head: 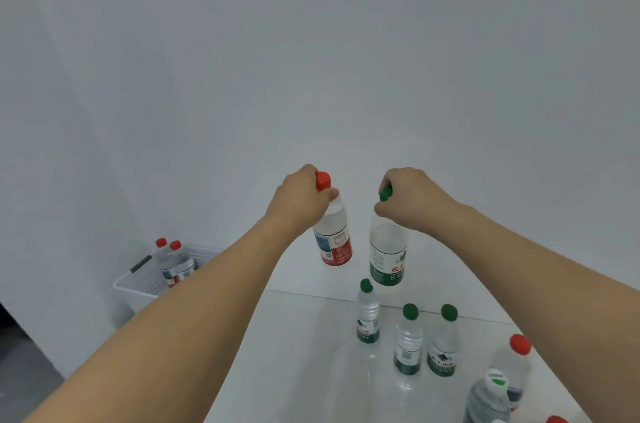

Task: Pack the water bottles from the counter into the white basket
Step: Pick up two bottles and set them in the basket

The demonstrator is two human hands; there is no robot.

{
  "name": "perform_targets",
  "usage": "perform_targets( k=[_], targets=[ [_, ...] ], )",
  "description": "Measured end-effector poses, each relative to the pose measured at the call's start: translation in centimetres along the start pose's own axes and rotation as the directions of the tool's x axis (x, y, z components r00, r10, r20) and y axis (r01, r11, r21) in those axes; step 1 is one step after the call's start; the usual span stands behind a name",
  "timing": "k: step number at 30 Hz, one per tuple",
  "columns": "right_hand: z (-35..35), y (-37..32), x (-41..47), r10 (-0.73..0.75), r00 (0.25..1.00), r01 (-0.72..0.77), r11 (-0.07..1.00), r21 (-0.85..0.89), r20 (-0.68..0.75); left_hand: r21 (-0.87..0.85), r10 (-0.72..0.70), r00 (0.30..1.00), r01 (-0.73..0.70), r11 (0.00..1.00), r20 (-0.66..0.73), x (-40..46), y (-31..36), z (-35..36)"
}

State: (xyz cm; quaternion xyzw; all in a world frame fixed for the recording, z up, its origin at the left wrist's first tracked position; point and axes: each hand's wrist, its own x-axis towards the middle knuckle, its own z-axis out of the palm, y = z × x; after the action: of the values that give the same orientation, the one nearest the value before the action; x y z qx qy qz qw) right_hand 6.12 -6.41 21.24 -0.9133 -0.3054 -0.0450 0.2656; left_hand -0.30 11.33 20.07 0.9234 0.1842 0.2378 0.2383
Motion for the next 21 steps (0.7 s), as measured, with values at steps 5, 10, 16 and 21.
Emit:
perform_targets(
  k=[5, 10, 16, 21],
  targets=[
    [1.7, -3.4, 0.1, -0.013, 1.0, 0.013, 1.0, 0.01, -0.007, 0.013, -0.01, 1.0, 0.01, 1.0, 0.017, -0.6, -3.3, -3.2],
    [4.8, -9.1, 1.2, -0.021, 1.0, 0.021, 1.0, 0.007, -0.019, -0.005, -0.009, 1.0, 0.009, 1.0, 0.004, 0.3, -9.0, -7.0],
    [9.3, -15.3, 3.0, -0.003, 1.0, 0.004, 1.0, 0.018, -0.031, -0.017, 0.005, 1.0, -0.004, 1.0, 0.004, 2.1, -16.0, -11.0],
    [11.7, -18.9, 4.6, -0.05, 0.998, 0.052, 0.998, 0.046, -0.046, -0.041, -0.041, 0.998, 0.04, 0.998, -0.041, 2.3, -20.5, -13.7]
  ],
)
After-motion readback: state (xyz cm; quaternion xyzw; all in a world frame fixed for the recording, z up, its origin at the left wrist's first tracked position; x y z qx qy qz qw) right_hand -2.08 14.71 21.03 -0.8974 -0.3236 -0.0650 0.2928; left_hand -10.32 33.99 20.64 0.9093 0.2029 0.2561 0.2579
